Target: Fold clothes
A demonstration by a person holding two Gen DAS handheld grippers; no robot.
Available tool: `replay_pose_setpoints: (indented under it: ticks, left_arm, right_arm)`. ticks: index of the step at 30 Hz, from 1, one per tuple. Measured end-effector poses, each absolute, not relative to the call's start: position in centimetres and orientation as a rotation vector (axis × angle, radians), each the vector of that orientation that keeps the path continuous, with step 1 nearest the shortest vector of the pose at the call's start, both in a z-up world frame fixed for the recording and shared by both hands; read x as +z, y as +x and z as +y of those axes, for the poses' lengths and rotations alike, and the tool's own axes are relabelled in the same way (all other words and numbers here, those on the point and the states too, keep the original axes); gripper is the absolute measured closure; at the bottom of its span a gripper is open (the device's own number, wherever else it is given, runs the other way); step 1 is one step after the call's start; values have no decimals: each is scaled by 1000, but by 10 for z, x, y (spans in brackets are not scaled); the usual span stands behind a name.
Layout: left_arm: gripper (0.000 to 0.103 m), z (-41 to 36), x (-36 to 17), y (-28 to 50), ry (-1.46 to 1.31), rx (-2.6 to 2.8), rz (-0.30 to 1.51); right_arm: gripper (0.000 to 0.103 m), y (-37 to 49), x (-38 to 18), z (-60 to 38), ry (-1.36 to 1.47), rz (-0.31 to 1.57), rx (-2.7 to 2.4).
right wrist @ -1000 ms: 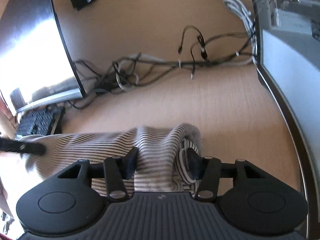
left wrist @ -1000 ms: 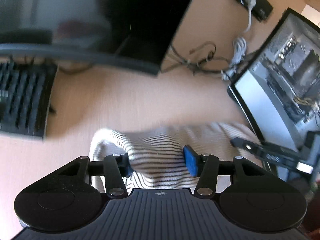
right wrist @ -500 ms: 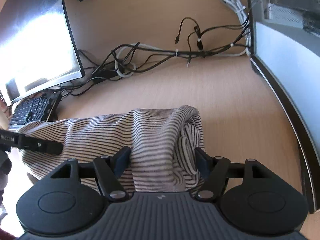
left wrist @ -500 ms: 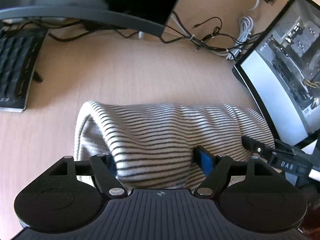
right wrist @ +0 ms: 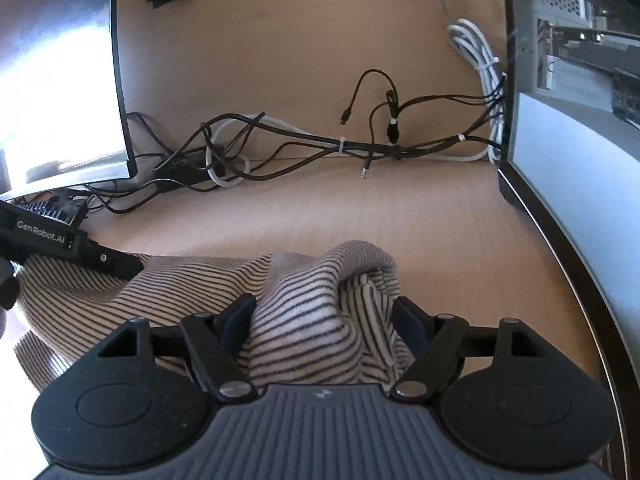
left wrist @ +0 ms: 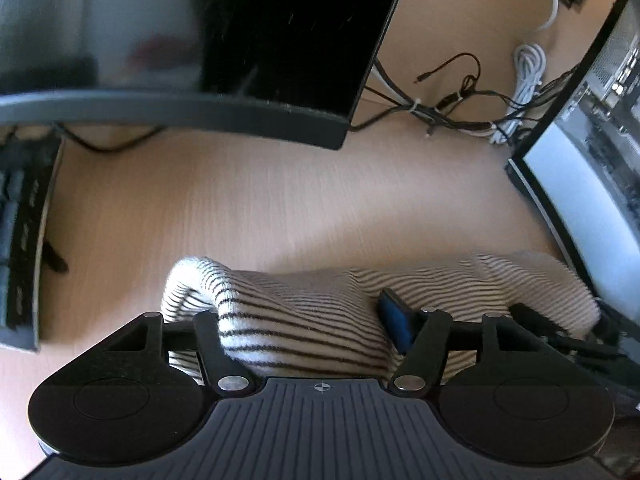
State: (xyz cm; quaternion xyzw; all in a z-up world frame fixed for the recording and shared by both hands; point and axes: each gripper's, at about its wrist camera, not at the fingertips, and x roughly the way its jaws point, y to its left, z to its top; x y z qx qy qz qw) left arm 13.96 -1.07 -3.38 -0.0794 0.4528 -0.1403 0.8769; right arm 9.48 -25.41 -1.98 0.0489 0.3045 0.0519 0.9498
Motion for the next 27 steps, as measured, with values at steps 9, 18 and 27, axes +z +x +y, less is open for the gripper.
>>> replay_pose_setpoints:
  ticks: [9,18,27]
  left_arm:
    - [16,13,7,95,-138,-253,902]
    - [44,17,26,54,-120,-282,832]
    - [26,-11,5,63,-67,-389,851]
  right_arm:
    - [24,87,-29,-256,185,626,45]
    - [22,80,-26,-242,109,611,-6]
    - [16,75,-21,-248,143,628,-5]
